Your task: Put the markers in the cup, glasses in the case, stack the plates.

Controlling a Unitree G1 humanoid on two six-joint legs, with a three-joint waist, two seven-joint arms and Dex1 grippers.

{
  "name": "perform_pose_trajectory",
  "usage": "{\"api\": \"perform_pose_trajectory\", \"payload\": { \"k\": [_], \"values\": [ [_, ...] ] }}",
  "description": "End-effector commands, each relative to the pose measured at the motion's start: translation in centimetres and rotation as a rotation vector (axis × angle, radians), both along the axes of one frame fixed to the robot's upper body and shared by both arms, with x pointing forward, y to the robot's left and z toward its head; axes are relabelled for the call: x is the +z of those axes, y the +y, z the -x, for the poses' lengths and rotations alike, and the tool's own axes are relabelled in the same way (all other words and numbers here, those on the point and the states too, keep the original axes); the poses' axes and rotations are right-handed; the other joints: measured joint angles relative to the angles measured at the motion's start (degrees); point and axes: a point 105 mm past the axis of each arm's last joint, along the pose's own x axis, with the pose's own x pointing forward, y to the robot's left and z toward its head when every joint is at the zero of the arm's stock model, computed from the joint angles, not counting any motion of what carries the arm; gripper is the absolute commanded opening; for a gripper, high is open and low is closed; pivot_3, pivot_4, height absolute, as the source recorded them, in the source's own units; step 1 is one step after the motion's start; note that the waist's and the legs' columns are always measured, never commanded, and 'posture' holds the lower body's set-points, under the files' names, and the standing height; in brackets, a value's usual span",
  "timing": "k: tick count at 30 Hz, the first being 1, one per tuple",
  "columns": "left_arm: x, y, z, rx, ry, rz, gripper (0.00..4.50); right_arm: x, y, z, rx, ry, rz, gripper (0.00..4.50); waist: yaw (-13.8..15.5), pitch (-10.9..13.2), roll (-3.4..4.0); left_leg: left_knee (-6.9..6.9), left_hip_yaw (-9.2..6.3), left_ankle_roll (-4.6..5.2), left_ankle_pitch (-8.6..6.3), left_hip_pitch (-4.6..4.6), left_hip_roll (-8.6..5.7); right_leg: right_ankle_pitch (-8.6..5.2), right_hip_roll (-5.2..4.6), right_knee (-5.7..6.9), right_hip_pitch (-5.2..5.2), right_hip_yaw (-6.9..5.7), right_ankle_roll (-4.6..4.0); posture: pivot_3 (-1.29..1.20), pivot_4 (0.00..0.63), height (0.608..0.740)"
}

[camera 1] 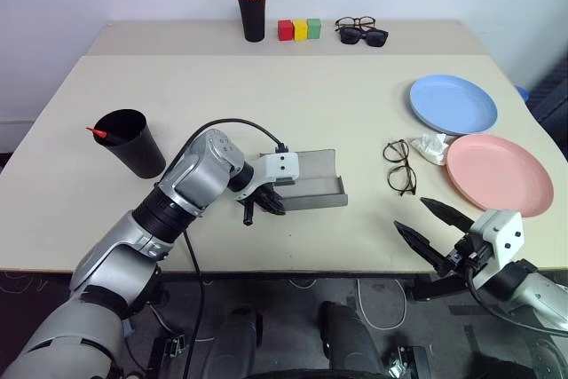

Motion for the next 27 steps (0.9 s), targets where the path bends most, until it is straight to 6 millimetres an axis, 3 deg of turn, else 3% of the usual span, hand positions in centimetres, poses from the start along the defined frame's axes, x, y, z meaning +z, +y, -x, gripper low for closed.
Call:
{"api": "perform_pose_trajectory", "payload": {
  "k": [1,12,22,27],
  "values": [
    [0.0,-0.7,0.2,-0.044,-0.023,0.014,0.35,0.8,-0.4,0.1,-0.001,-0.029,0.01,3.34,0.1,0.0,0.0,0.01,0.0,0.0,0.0,0.0,0.0,0.0,0.0,0.0,0.01,0.0,-0.01,0.0,0.15,0.74],
    [0.6,-2.8,0.1,-0.138,-0.072,0.062,0.35,0.4,-0.8,0.7,-0.02,-0.025,0.019,3.34,0.02,0.0,0.01,0.02,0.0,0.0,0.0,0.0,0.0,0.01,0.0,0.0,0.01,0.0,-0.02,0.0,0.15,0.74],
    [0.7,-3.2,0.5,-0.139,-0.06,0.073,0.35,0.3,-1.2,0.6,-0.06,-0.019,0.003,3.34,0.0,-0.01,0.01,0.02,0.0,0.0,0.0,0.01,0.0,0.01,0.0,0.0,0.01,0.0,-0.02,0.0,0.15,0.74],
    [1.6,-3.4,0.4,-0.098,-0.064,0.108,2.41,1.0,-2.0,-0.4,-0.117,-0.027,-0.028,3.34,0.04,-0.01,0.01,0.03,0.0,0.0,0.0,0.01,0.0,0.01,0.0,0.0,0.01,0.0,-0.03,0.0,0.15,0.74]
  ]
}}
